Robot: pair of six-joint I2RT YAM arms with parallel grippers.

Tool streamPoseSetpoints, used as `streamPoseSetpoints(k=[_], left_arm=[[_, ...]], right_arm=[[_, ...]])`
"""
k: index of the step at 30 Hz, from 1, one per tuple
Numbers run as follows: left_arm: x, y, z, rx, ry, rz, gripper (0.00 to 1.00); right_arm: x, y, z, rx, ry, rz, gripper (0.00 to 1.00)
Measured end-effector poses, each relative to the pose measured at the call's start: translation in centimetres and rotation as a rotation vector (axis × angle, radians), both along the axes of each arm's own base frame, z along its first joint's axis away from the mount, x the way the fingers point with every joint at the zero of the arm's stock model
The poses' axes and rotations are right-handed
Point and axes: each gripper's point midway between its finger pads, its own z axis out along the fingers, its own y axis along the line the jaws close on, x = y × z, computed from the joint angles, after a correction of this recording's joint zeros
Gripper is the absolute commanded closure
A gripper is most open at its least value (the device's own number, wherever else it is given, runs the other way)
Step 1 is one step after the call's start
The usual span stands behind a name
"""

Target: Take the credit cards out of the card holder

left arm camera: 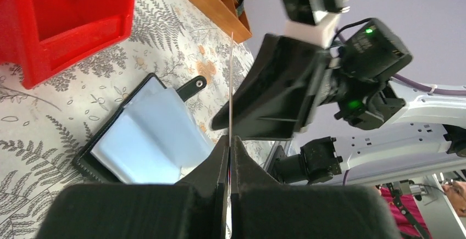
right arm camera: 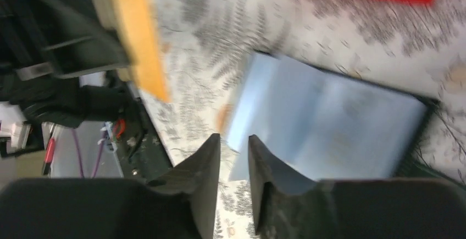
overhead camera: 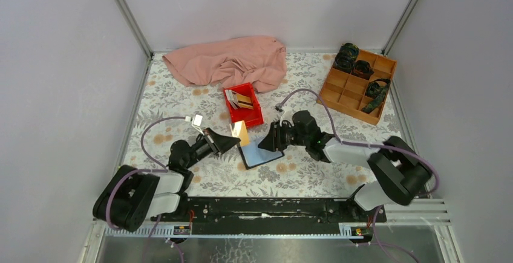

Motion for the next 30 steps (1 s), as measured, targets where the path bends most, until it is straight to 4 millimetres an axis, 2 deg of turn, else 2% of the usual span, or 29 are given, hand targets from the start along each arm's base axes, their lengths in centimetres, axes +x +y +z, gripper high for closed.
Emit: streamPoseSetpoints(k=[1, 2, 4, 7, 10, 19, 24, 30], left_arm=[[-0.1, 0.0, 0.2, 0.003, -0.009, -0.004, 1.0], [-0.3, 0.0, 0.5, 0.004, -0.022, -0.006, 1.0], [-0.5, 0.1, 1.3, 0.001, -0.047, -0.005, 1.0], [-0.8, 0.3, 2.3, -0.004, -0.082, -0.002, 1.0], [-1.1, 0.3, 2.9, -0.009, -0.097, -0.003, 1.0], [-2.2, -0.4, 4.6, -0.071, -0.089, -0.087, 1.0], [-2.9, -0.9, 6.0, -0.114, -0.12, -0.142, 1.0], [-3.7, -1.0, 7.3, -0.149, -0.162, -0.179, 1.0]], right_arm=[[-0.3, 0.1, 1.7, 0.044, -0.039, 0.021, 0.47], [-0.5, 0.2, 3.3, 0.083, -0.073, 0.034, 0.45], [-1.0, 0.4, 6.8, 0.166, -0.154, 0.064, 0.45], [-2.0, 0.4, 10.9, 0.264, -0.247, 0.109, 0.44], [-3.2, 0.5, 13.3, 0.329, -0.295, 0.174, 0.44], [-5.5, 1.1, 13.4, 0.383, -0.253, 0.316, 0.48], [-5.8, 1.2, 13.5, 0.393, -0.256, 0.336, 0.48], [-5.8, 1.4, 12.3, 0.383, -0.218, 0.35, 0.49]])
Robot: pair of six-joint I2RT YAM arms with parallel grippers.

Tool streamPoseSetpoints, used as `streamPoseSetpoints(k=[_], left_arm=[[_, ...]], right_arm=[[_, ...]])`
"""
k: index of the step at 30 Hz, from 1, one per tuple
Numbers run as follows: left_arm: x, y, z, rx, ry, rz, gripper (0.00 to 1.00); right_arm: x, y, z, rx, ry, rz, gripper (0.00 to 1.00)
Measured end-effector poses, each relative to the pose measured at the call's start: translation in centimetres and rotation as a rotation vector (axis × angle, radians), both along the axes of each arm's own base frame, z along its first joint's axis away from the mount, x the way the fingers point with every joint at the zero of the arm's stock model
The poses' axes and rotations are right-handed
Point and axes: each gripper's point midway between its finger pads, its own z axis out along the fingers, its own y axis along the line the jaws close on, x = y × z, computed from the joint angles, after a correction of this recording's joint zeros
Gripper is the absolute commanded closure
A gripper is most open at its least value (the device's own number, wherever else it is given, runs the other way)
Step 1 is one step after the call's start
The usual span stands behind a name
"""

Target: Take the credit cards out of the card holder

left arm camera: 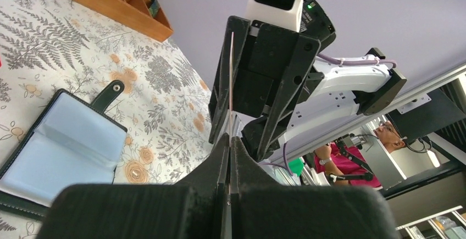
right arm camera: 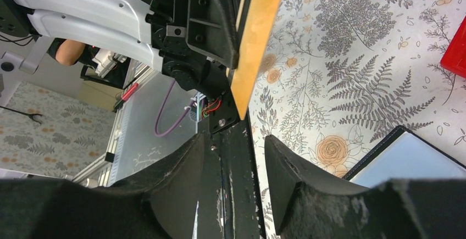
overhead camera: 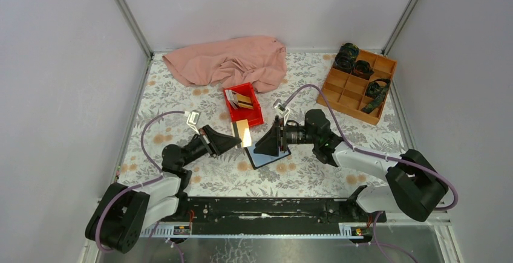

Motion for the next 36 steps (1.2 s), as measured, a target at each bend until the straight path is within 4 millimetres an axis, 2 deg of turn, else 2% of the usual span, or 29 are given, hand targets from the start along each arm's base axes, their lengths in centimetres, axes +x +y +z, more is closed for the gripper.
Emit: streamPoseSetpoints(k=[5, 10, 12, 15, 17, 18, 20, 25, 28, 33, 36], left_arm=[[-0.6, -0.4, 0.1, 0.004, -0.018, -0.023, 1.0], [-1.0, -1.4, 0.3, 0.015, -0.032, -0.063, 1.0], [-1.1, -1.6, 0.2, 0.017, -0.026, -0.074, 1.0], [-1.0, -1.8, -0.3, 0.02, -0.007, -0.082, 1.0], [-1.0, -1.9, -0.3, 0.014, -0.008, -0.087, 1.0], [-1.0, -1.9, -0.2, 0.012, -0.015, -0.089, 0.99], [-1.0, -1.9, -0.1, 0.008, -0.022, -0.09, 0.92], [-1.0, -1.9, 0.3, -0.004, -0.03, -0.087, 0.64], [-1.0, -2.0, 0.9, -0.011, -0.049, -0.093, 0.56], [-1.6, -2.2, 2.5, -0.017, -0.121, -0.137, 0.57], [-2.2, -2.2, 3.0, -0.016, -0.153, -0.157, 0.65]], right_arm=[[0.1, 0.2, 0.0, 0.001, 0.009, 0.003, 0.49], [0.3, 0.7, 0.8, 0.016, -0.001, 0.013, 0.52], [0.4, 0.9, 0.9, 0.017, -0.002, 0.017, 0.62], [0.5, 1.4, 0.9, 0.015, 0.002, 0.023, 0.87], [0.6, 1.4, 0.7, 0.01, 0.005, 0.017, 0.97], [0.6, 1.4, 0.6, 0.007, 0.01, 0.015, 1.0], [0.6, 1.4, 0.6, 0.006, 0.01, 0.015, 1.0], [0.3, 1.3, 0.9, 0.01, 0.003, 0.023, 1.0], [-0.5, 1.2, 0.9, 0.006, 0.009, 0.062, 1.0], [-2.4, 0.8, 0.6, -0.002, 0.033, 0.162, 1.0], [-3.1, 0.6, 0.0, -0.027, 0.049, 0.198, 1.0]])
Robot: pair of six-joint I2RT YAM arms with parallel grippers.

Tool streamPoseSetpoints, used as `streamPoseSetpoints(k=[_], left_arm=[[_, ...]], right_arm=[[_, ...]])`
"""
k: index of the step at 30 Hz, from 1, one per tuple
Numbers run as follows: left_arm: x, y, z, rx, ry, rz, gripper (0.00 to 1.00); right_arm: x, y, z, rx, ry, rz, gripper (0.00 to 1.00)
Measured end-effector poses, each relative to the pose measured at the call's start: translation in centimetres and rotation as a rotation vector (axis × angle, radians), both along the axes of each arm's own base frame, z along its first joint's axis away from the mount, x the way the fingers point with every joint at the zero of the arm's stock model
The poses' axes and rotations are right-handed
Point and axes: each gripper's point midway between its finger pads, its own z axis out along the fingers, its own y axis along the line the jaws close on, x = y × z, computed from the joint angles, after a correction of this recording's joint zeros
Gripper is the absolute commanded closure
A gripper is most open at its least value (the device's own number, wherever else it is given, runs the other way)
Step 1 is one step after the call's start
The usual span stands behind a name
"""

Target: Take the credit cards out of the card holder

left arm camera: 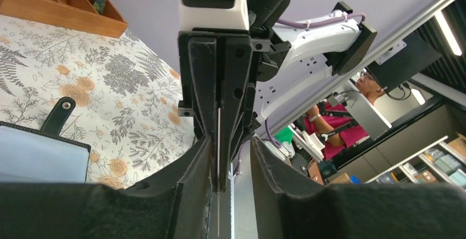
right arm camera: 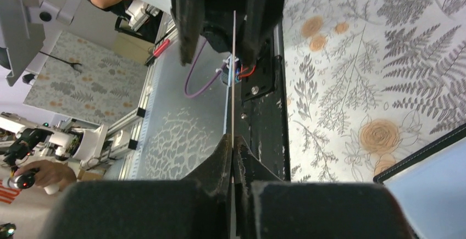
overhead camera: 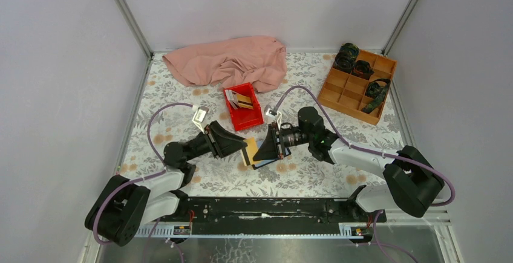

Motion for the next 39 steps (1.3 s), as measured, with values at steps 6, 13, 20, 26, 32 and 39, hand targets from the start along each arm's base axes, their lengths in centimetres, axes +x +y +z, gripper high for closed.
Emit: streamPoseSetpoints(k=[6, 13, 20, 26, 32, 39], left_arm=[[-0.4, 0.0, 0.2, 0.013, -0.035, -0.011, 0.76], [-0.3, -0.1, -0.1, 0.025, -0.028, -0.008, 0.71], [-0.4, -0.1, -0.3, 0.033, -0.02, -0.014, 0.81], [-0.3, 0.0, -0.4, 0.045, -0.026, 0.0, 1.0], [0.4, 0.1, -0.9, 0.06, -0.005, 0.043, 1.0], [3.5, 1.0, -1.7, 0.11, 0.052, 0.222, 1.0]], right_arm=[[-0.7, -0.4, -1.0, -0.039, 0.007, 0.027, 1.0], [-0.7, -0.4, -0.8, -0.042, -0.009, 0.03, 1.0], [-0.2, 0.0, 0.2, -0.025, -0.031, 0.021, 1.0], [-0.1, 0.0, 0.1, -0.028, -0.033, 0.016, 1.0], [0.5, 0.0, -0.3, -0.048, -0.039, -0.021, 0.52], [3.8, -0.9, -0.6, -0.1, -0.103, -0.276, 0.43]])
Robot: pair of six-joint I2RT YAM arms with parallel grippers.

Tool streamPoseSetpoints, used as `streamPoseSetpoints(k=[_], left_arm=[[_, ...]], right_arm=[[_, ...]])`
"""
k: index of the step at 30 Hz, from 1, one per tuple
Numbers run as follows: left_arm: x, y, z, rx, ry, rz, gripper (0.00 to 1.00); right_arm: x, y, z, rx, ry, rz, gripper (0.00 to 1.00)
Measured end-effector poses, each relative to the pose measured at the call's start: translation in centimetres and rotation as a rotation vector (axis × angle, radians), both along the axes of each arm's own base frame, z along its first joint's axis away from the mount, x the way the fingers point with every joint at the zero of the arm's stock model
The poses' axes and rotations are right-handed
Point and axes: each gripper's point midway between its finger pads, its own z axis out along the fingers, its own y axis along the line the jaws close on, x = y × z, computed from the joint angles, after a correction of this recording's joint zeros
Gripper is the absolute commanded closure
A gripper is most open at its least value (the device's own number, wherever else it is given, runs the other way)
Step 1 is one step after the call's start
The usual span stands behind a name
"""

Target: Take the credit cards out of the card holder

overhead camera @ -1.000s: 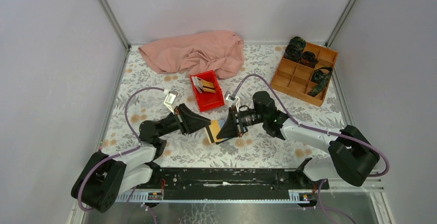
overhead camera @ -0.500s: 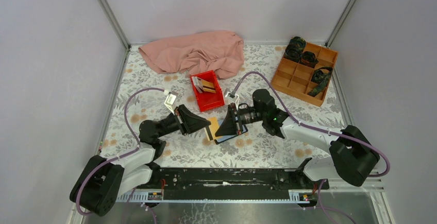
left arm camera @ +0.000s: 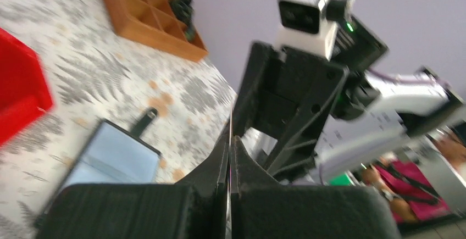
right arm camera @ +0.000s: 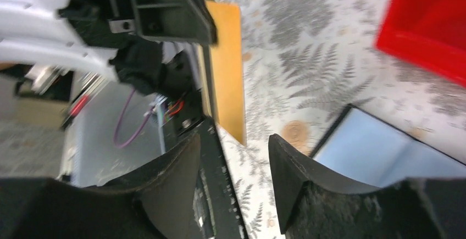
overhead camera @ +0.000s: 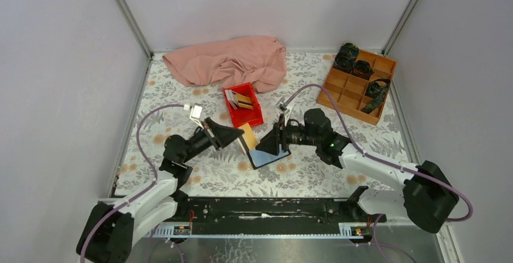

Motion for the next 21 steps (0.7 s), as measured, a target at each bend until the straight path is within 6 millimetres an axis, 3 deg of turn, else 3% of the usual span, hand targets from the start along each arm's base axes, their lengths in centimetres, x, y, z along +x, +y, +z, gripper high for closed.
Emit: streamPoseSetpoints(k=[4, 8, 14, 18, 21], left_arm=[[2.6, 1.5, 1.9, 0.021, -0.037, 0.181, 1.0], [3.7, 2.7, 3.3, 0.007, -0.062, 0.282, 1.0], [4.0, 2.2, 2.5, -0.071, 0.019, 0.251, 1.0], [3.5, 1.4, 1.3, -0.148, 0.08, 0.181, 1.0], [3.0, 1.1, 1.8, -0.203, 0.08, 0.134, 1.0]], right_arm=[[2.4, -1.7, 0.2, -0.04, -0.048, -0.197, 0.44], [3.5, -2.3, 0.1, -0.055, -0.063, -0.268, 0.46], [1.9, -1.9, -0.1, 0.024, -0.045, -0.203, 0.45], [1.0, -1.4, 1.2, 0.085, -0.062, -0.143, 0.47], [0.4, -1.1, 2.2, 0.12, -0.08, -0.101, 0.51]])
